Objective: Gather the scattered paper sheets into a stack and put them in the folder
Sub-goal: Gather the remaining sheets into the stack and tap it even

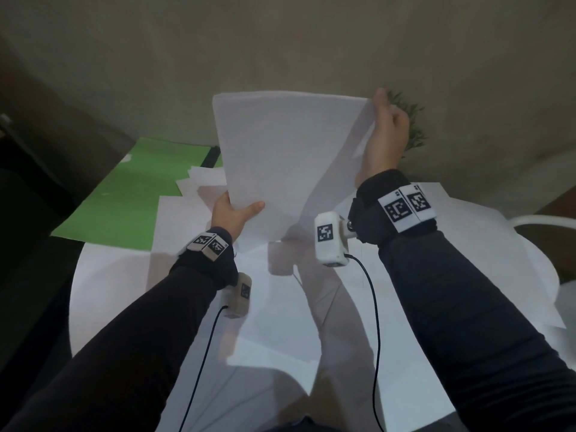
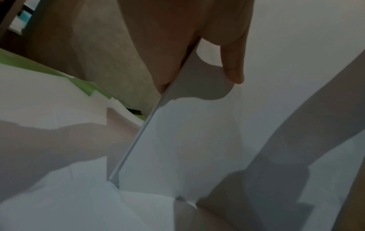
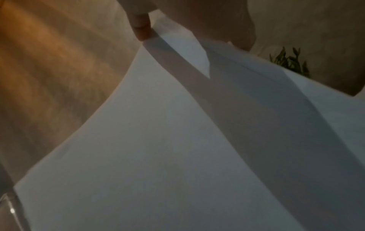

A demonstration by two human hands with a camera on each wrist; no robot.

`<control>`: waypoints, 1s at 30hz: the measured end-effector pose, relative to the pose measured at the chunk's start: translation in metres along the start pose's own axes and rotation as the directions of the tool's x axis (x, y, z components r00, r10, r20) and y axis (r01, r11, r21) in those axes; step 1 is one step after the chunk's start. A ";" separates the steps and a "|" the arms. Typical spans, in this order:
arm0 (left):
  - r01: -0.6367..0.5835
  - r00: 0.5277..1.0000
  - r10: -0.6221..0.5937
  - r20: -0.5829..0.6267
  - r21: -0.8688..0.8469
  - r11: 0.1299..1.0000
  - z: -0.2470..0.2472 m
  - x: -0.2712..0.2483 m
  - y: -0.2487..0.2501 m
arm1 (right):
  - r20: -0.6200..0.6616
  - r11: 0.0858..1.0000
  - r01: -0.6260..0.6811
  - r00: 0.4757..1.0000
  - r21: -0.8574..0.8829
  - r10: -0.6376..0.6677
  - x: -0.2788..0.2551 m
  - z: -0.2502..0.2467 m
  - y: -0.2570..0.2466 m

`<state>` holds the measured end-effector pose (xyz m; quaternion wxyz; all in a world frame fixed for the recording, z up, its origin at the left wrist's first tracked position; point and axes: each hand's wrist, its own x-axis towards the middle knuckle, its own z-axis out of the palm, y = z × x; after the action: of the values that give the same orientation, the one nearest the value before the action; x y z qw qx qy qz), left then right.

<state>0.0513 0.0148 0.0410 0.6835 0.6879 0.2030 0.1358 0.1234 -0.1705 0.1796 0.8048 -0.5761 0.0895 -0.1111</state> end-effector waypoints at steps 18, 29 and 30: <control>0.316 0.937 -0.287 -0.196 0.131 0.940 -0.067 -0.013 -0.041 | -0.115 0.094 -0.189 0.850 -0.977 0.514 0.013 -0.138 0.136; 0.408 0.900 -0.411 -0.143 0.607 0.682 -0.065 -0.020 -0.065 | 0.030 -0.166 0.134 0.856 -0.977 0.516 -0.034 -0.126 0.184; 0.403 0.902 -0.410 -0.138 0.613 0.680 -0.064 -0.019 -0.065 | 0.049 -0.150 0.140 0.870 -0.979 0.491 -0.035 -0.124 0.185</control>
<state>-0.0018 0.0618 -0.0198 0.4286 0.8137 0.3801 -0.0985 0.0699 -0.2149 -0.0350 0.1018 -0.9654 0.0493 0.2348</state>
